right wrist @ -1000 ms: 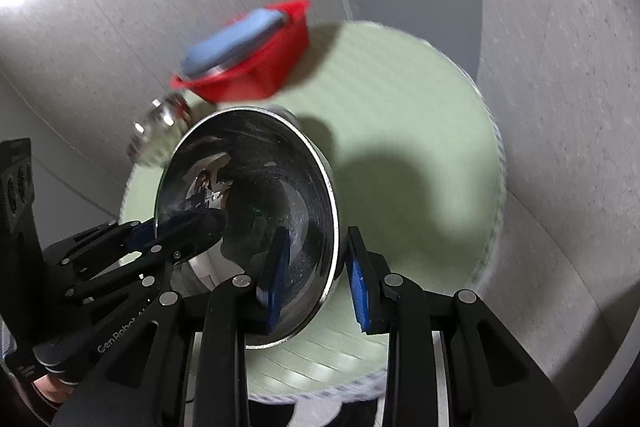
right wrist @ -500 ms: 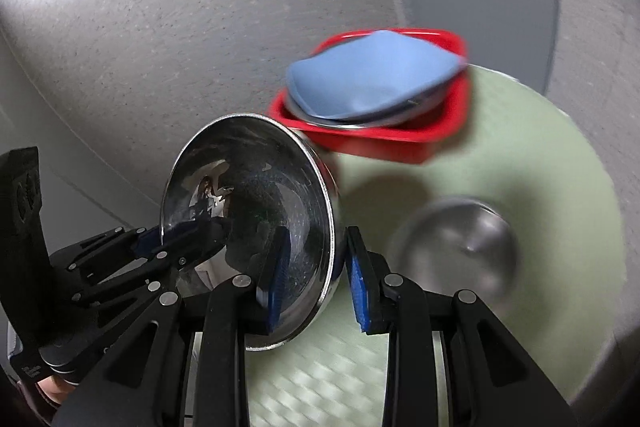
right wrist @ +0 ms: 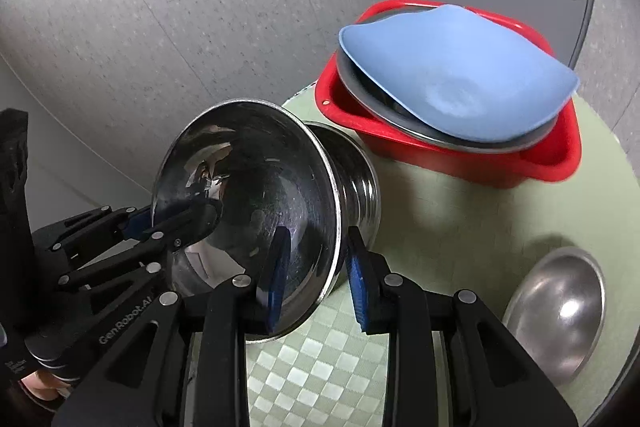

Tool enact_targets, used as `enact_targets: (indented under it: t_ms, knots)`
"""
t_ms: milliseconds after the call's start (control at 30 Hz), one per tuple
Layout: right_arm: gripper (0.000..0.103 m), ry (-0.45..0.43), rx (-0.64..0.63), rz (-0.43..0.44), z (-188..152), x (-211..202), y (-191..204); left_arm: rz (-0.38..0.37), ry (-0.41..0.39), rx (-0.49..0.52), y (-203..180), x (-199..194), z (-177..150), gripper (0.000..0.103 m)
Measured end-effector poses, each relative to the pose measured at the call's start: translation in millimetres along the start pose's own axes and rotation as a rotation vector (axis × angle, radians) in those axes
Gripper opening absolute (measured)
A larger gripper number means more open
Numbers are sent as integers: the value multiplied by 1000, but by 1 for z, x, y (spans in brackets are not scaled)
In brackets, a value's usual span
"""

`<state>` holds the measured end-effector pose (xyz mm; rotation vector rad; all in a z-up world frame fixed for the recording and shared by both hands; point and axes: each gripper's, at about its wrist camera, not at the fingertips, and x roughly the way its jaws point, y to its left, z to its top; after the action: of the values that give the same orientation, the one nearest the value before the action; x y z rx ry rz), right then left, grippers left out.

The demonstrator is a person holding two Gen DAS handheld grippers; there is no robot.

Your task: Organize plates and bowls

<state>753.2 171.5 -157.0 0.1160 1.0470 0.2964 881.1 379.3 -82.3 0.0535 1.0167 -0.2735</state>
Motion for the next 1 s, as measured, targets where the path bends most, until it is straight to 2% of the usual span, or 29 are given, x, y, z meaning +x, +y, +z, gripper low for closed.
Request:
enact_targets:
  t_ms: [367, 500, 633, 833, 1000]
  knots:
    - [28, 16, -2, -47, -4, 8, -1, -12, 31, 12, -3, 45, 34, 20]
    - [28, 20, -14, -59, -3, 6, 4, -10, 31, 3, -3, 49, 35, 20]
    - [33, 25, -20, -48, -2, 6, 8, 0, 30, 1, -6, 47, 29, 22]
    - [42, 29, -34, -47, -4, 2, 11, 29, 38, 2, -14, 50, 24, 29]
    - [43, 34, -16, -12, -7, -1, 1, 53, 30, -7, -22, 50, 25, 37]
